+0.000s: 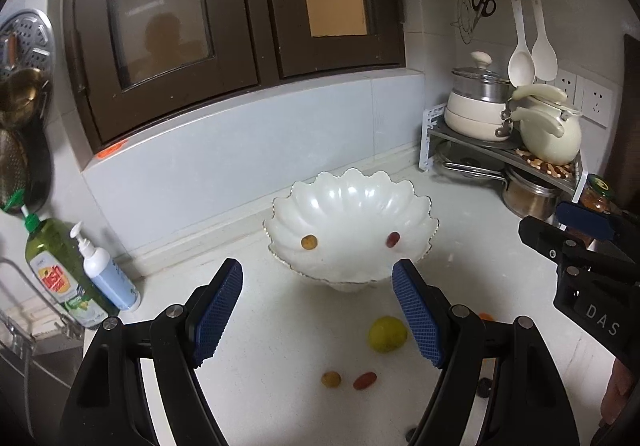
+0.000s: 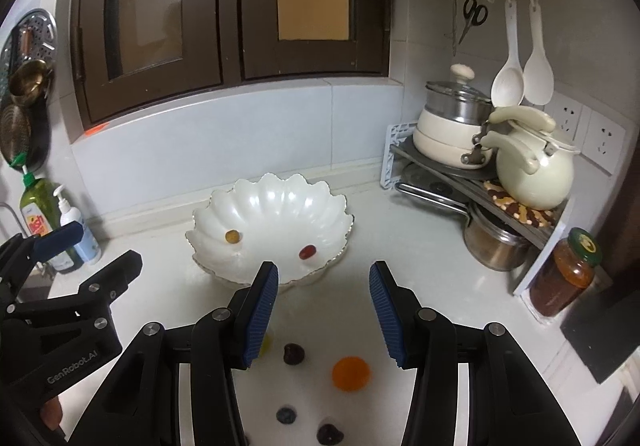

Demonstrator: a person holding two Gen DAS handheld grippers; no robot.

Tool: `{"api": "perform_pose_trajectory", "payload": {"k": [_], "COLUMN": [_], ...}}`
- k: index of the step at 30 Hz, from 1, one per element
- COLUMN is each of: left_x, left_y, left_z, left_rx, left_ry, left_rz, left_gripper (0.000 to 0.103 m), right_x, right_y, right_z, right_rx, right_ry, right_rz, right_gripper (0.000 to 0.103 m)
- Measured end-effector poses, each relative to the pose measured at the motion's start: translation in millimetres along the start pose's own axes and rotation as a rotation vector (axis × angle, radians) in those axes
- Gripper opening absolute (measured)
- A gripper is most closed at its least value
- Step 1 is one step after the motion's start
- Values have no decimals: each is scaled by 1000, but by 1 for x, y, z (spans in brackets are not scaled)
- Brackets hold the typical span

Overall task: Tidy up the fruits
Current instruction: 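Raise both open tools out of the white bowl and back away, then move the left tool toward a dark plum while the right tool approaches another dark plum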

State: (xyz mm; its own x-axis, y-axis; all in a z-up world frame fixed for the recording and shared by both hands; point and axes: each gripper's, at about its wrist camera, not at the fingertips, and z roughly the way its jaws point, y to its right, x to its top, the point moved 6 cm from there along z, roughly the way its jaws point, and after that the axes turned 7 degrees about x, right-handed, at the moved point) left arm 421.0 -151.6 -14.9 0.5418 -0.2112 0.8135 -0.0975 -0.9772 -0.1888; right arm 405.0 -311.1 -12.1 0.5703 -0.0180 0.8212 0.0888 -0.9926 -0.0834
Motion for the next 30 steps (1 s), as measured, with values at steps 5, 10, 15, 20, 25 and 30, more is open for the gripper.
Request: {"api": "perform_pose_trajectory", "payload": {"k": [5,10,15,20,25,30], "left_x": [-9,-21,-32,-47,-64,-82], "left_y": [2,2,4,6,8,20], "left_z": [-16,-30,-40,-45,-43,-35], "left_rx": [18,-12,-23,-50,-52,-64], "left_ry": [41,56,60,44,21,-21], "left_rz": [17,0,-8,-28,-66,-39], "left_gripper": [77,77,77,77,77,77], "right_x": [-13,-24,-39,-53,-68,-84], "right_y": [-1,-2,-3,-3,-2,3], "right_z": [-12,-21,-30,-35,-35,-30], "right_rx": [2,3,-5,-9,-9,-7], "right_ry": [4,15,26,24,5,-26], "right_rz": [5,5,7,11,20,39], "right_gripper": [49,49,49,49,49,49]}}
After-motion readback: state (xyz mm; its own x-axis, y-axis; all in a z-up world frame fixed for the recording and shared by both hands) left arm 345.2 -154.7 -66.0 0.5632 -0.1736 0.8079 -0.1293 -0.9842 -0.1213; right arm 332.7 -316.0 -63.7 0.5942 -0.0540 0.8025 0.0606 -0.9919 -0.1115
